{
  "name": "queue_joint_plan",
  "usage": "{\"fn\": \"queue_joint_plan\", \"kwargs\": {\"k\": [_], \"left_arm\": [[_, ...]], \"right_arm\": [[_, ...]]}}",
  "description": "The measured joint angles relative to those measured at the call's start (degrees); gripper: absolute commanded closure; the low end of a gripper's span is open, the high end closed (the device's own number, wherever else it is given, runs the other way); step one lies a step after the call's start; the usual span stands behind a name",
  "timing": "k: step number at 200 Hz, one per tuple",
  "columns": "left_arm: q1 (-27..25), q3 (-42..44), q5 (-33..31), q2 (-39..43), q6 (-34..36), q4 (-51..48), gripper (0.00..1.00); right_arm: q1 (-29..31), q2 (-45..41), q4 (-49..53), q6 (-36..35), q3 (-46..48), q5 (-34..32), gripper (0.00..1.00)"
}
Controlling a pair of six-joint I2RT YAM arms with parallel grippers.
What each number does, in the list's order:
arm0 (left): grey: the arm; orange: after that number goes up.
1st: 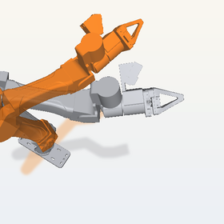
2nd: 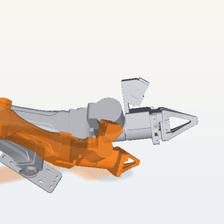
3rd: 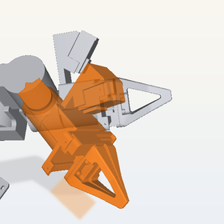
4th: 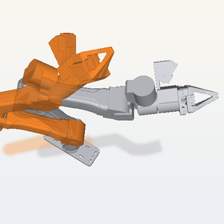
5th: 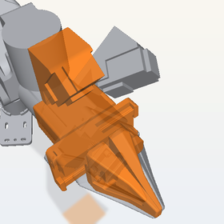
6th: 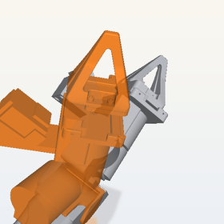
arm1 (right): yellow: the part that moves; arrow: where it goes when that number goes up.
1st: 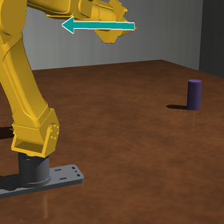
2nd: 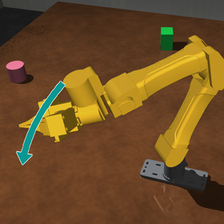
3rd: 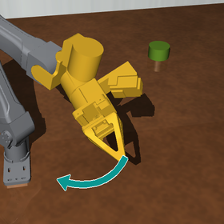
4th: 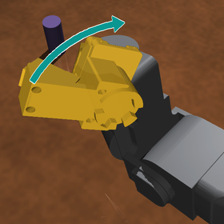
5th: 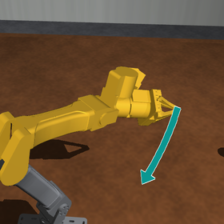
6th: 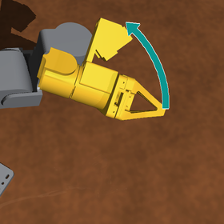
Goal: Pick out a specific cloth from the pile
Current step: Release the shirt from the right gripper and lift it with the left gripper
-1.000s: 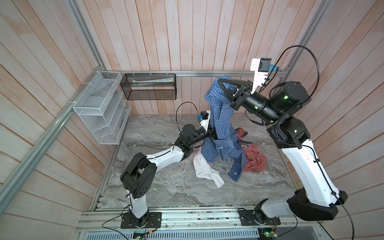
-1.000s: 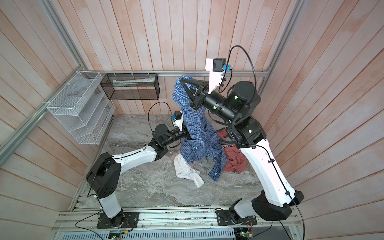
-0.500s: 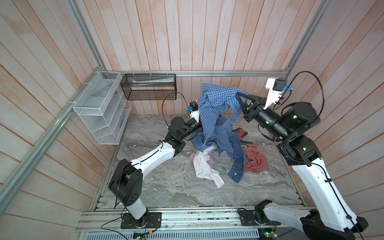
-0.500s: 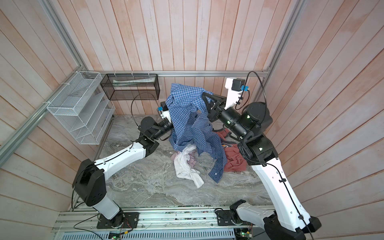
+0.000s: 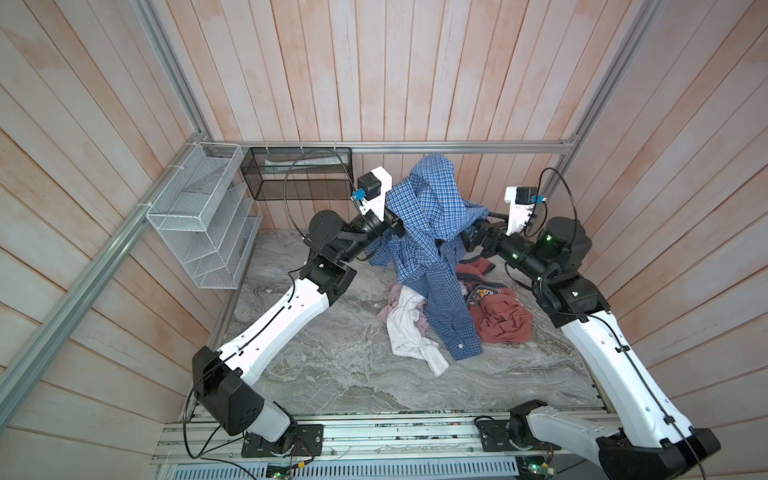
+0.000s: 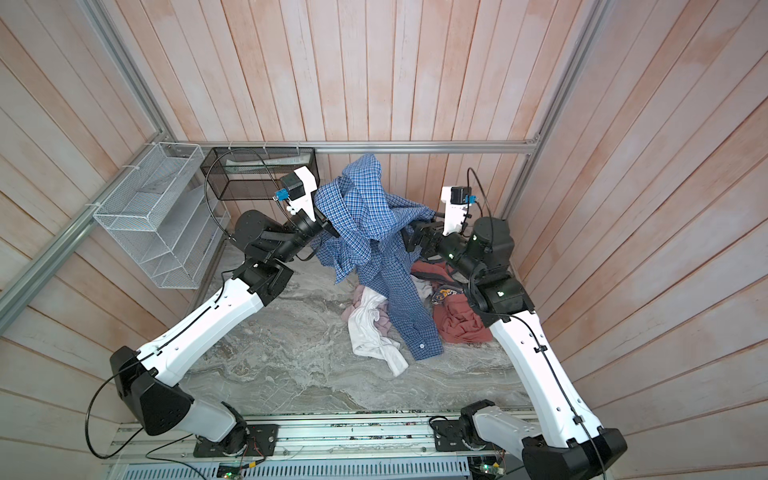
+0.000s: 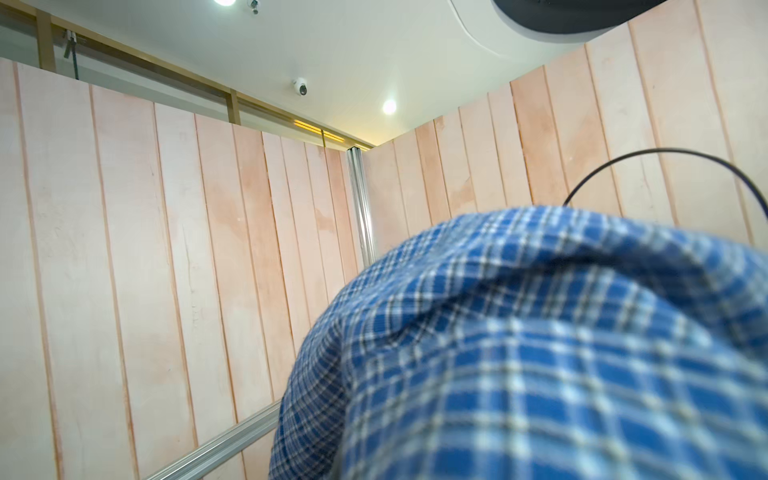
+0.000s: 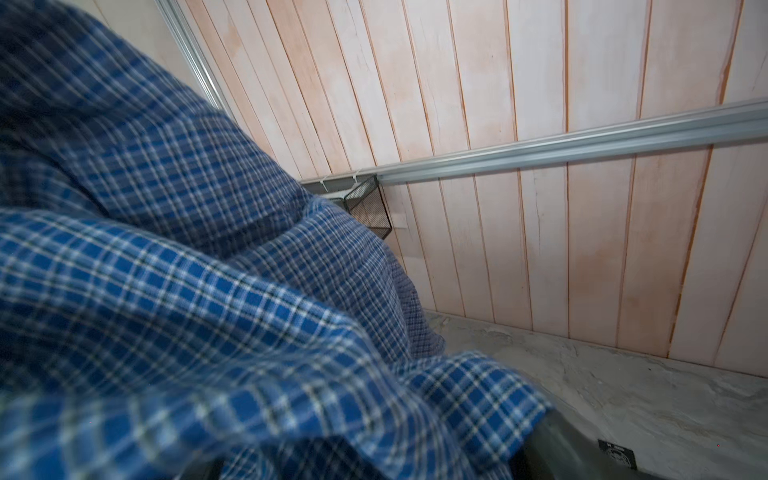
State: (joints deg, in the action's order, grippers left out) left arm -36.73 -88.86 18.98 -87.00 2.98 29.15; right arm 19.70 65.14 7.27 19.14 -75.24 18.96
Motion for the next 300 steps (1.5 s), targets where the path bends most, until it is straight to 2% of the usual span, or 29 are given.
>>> {"fn": "queue_joint_plan", "kwargs": {"k": [35,70,116,155,197,244,278,300], "left_arm": [[0.09,-5.01,-3.63,0.61,6.97,-8.35,1.00],[0.33,-10.32,-11.23,1.51,14.60,-16.63,1.00],[0.57,-19.34,-20.28,-0.46,21.29,-23.89,1.00],[1.40,-28.15,-26.38,-4.72,24.74,-28.22,1.00],[1.79,-37.44,-27.96,-6.47,25.92,-32.76,1.00],[1.79,-57.61,-27.02,-11.15,27.56,-36.02,1.00],[2.25,-55.12,-30.99,-8.33,34.58,-34.18,1.00],[4.83,-51.43,-34.40,-6.86,37.94,-34.10,1.00]], "right_arm": [[-0.04,0.57,-0.68,-1.84,3.85,2.19,0.02],[-0.22,-1.62,-3.32,-3.28,9.18,4.44,0.02],[-0.26,-5.38,-3.30,-8.22,8.85,5.29,0.02],[-0.31,-8.63,-2.43,-11.37,9.14,3.08,0.02],[-0.79,-10.27,-2.08,-12.79,12.70,0.15,0.02],[-3.06,-10.75,-1.14,-12.79,16.59,-0.11,0.02],[-4.33,-12.28,-0.85,-12.68,18.86,-0.46,0.02],[-4.59,-13.33,-1.05,-12.04,20.48,-0.63,0.02]]}}
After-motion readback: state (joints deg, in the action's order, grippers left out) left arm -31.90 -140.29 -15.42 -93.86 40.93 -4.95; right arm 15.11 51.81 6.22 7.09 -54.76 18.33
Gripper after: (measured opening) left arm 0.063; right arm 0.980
